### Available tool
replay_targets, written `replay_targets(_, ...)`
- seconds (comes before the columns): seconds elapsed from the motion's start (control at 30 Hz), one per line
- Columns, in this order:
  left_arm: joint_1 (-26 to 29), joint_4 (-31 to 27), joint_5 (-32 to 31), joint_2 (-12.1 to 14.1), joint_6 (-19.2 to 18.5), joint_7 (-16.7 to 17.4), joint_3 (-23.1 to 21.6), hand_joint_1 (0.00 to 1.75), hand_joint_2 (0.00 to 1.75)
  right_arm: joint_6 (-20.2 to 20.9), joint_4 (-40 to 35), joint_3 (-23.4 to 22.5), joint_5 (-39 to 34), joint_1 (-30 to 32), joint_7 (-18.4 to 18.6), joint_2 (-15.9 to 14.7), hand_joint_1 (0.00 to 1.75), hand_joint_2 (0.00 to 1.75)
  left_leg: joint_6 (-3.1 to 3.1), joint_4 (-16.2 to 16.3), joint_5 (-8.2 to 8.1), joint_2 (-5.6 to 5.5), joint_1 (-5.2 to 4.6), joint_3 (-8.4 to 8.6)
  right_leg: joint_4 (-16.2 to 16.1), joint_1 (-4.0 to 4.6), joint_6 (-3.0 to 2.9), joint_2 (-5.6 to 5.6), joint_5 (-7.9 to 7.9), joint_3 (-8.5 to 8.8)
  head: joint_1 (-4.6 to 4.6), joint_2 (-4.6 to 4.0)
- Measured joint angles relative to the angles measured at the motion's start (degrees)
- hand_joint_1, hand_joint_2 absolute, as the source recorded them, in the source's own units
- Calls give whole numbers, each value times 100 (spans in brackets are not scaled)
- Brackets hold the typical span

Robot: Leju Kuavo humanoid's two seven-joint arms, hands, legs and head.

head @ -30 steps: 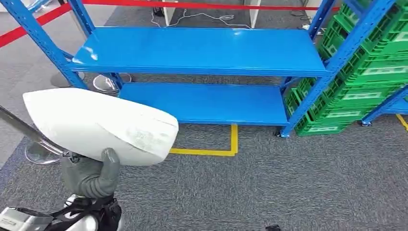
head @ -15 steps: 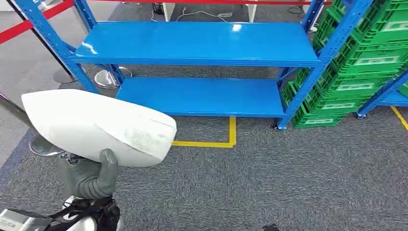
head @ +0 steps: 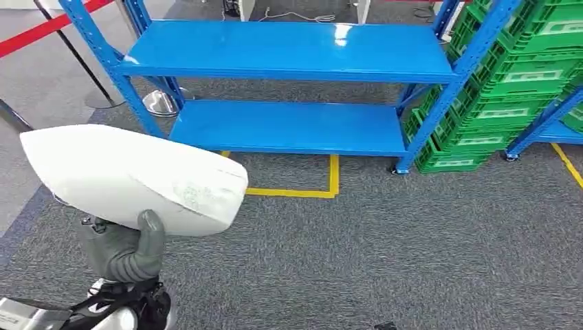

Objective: Take the parts from the cabinet and place them on the table.

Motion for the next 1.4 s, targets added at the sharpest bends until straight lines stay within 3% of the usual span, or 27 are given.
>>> replay_targets(0.07, -15, -26, -13, -2, 46, 0, -18, 175, 175, 35, 0, 0, -15, -1, -13, 2, 0, 175, -55, -27, 100, 4, 21, -7, 63, 24, -53, 10, 62, -68, 4, 0)
replay_targets(0.1, -10, -33, -33, 0, 120, 2, -24, 175, 175, 109, 0, 0, -56, 16, -48, 2, 0, 175, -87, -20, 120, -1, 10, -18, 32, -13, -119, -4, 125, -98, 6, 0)
replay_targets(0.13, -9, -37, -35, -2, 166, 0, -24, 175, 175, 170, 0, -4, -112, 16, -70, 4, 0, 175, -127, 43, -28, -8, 19, -64, 32, -25, -149, -19, 170, -118, 0, 0)
replay_targets(0.17, -12, -46, -35, 2, 203, 0, -26, 175, 175, 233, 0, -13, -153, 12, -104, 2, 0, 175, -166, 308, -349, -8, 26, -153, 33, -26, -192, -22, 220, -166, -35, 0)
replay_targets(0.23, -13, -48, -7, 13, 210, 0, -26, 175, 175, 389, 0, -24, -203, 3, -159, 2, 0, 175, -216, 1203, -936, -8, 49, -459, 43, -24, -216, -23, 320, -260, -39, 0)
replay_targets(0.27, -13, -48, 0, 18, 210, 0, -28, 175, 175, 424, 0, -31, -218, 10, -175, 2, 0, 175, -229, 1600, -1061, -8, 49, -582, 48, -24, -212, -24, 364, -323, -42, 0)
replay_targets(0.3, -13, -48, 2, 20, 210, 2, -28, 175, 175, 448, 0, -39, -232, 17, -179, 2, 0, 175, -234, 1783, -1035, -8, 50, -609, 56, -24, -209, -24, 401, -380, -39, 0)
replay_targets(0.33, -14, -48, 2, 26, 210, 0, -28, 175, 175, 472, 0, -48, -238, 26, -181, 2, 0, 175, -230, 1690, -908, -7, 51, -487, 62, -24, -202, -26, 432, -429, -39, 0)
replay_targets(0.4, -15, -50, 4, 31, 210, 0, -28, 175, 175, 479, 0, -48, -238, 26, -188, 2, 0, 175, -197, 821, -526, -7, 52, 95, 89, -24, -182, -18, 466, -491, -44, 0)
replay_targets(0.43, -19, -63, 2, 31, 208, 2, -33, 175, 175, 481, 0, -48, -238, 24, -188, 2, 0, 175, -176, 308, -420, -6, 52, 441, 103, -24, -167, -13, 474, -500, -41, 0)
replay_targets(0.47, -35, -74, 2, 31, 208, 0, -37, 175, 175, 481, 0, -50, -238, 25, -188, 2, 0, 175, -150, 37, -483, -9, 42, 631, 122, 17, -141, -13, 472, -564, -44, 0)
replay_targets(0.6, -33, -81, 15, 31, 223, 0, -42, 175, 175, 496, 0, -52, -232, 13, -223, 2, 0, 175, -17, -60, -473, -14, 56, 537, 162, 18, -26, -18, 542, -621, -33, 0)
replay_targets(0.63, -33, -81, 83, 22, 234, 0, -40, 175, 175, 500, 0, -52, -238, 16, -253, 0, 0, 175, 20, -68, -449, -5, 75, 527, 249, 7, 16, 1, 459, -676, -27, 0)
replay_targets(0.67, -25, -79, 136, 6, 236, 0, -31, 175, 175, 514, 0, -55, -247, 23, -280, 0, 0, 175, 49, -67, -432, -4, 76, 510, 475, 1, 55, -5, 266, -778, 5, 0)
replay_targets(0.73, 9, -79, 181, -13, 225, 2, 13, 175, 175, 503, 0, -59, -289, 25, -328, 0, 0, 175, 88, -61, -397, 3, 73, 448, 1422, -14, 98, -3, -239, -1177, 4, 0)
replay_targets(0.77, 30, -79, 186, -18, 225, 2, 48, 175, 175, 490, 0, -61, -299, 25, -341, 0, 0, 175, 89, -58, -377, 5, 72, 415, 1828, -14, 112, -4, -395, -1350, 13, 0)
replay_targets(0.8, 57, -76, 188, -28, 223, 2, 85, 175, 175, 485, 0, -66, -313, 36, -341, 0, 0, 175, 92, -55, -360, 5, 72, 391, 2028, -16, 117, -4, -425, -1420, 9, 0)
replay_targets(0.83, 78, -68, 203, -37, 216, 2, 118, 175, 175, 474, 0, -77, -326, 47, -341, 0, 0, 175, 84, -52, -345, 3, 73, 375, 1933, -17, 116, -5, -322, -1343, 11, 0)
replay_targets(0.87, 94, -63, 230, -50, 214, 2, 133, 175, 175, 472, 0, -92, -332, 49, -341, 0, 0, 175, 73, -44, -336, -2, 75, 365, 1609, -20, 111, -5, -125, -1157, 13, 0)
replay_targets(0.93, 113, -35, 308, -81, 223, 2, 168, 175, 175, 463, 0, -107, -341, 45, -341, 0, 0, 175, 47, -18, -324, -9, 79, 362, 529, -49, 103, -4, 361, -562, 11, 0)
replay_targets(0.97, 123, -9, 336, -116, 277, 2, 214, 175, 175, 461, 2, -111, -343, 33, -341, 11, 0, 175, 6, 0, -317, -14, 38, 343, 252, -47, 118, 9, 290, -433, 17, 0)
replay_targets(1.13, 156, 124, 402, -277, 601, 2, 297, 175, 175, 411, 2, -160, -363, 58, -341, 22, 0, 175, -134, 69, -283, -13, 44, 218, 238, -61, -99, 34, 399, -533, 7, 0)
replay_targets(1.17, 156, 151, 407, -289, 651, 24, 308, 175, 175, 382, 0, -168, -380, 51, -356, 20, 0, 175, -172, 238, -459, -11, 41, 145, 237, -61, -134, 35, 420, -555, -13, 0)
replay_targets(1.27, 164, 293, 485, -297, 763, 164, 383, 175, 175, 218, 0, -192, -422, 52, -560, 22, 0, 175, -226, 1519, -1139, -10, 56, -414, 240, -55, -186, 29, 464, -640, -48, 0)
replay_targets(1.3, 176, 343, 433, -297, 848, 149, 398, 175, 175, 89, 0, -192, -446, 59, -698, 22, 0, 175, -226, 1809, -1216, -10, 56, -537, 242, -53, -186, 27, 481, -666, -48, 0)
replay_targets(1.33, 179, 381, 330, -293, 890, 118, 422, 175, 175, -40, 0, -197, -474, 68, -882, 22, 0, 175, -218, 1793, -1137, -10, 56, -508, 243, -50, -184, 29, 492, -684, -48, 0)
replay_targets(1.4, 144, 422, 79, -230, 668, 114, 411, 175, 175, -201, 0, -203, -522, 67, -1360, 39, 0, 175, -172, 1109, -710, -10, 54, -118, 244, -45, -167, 35, 505, -688, -48, 0)
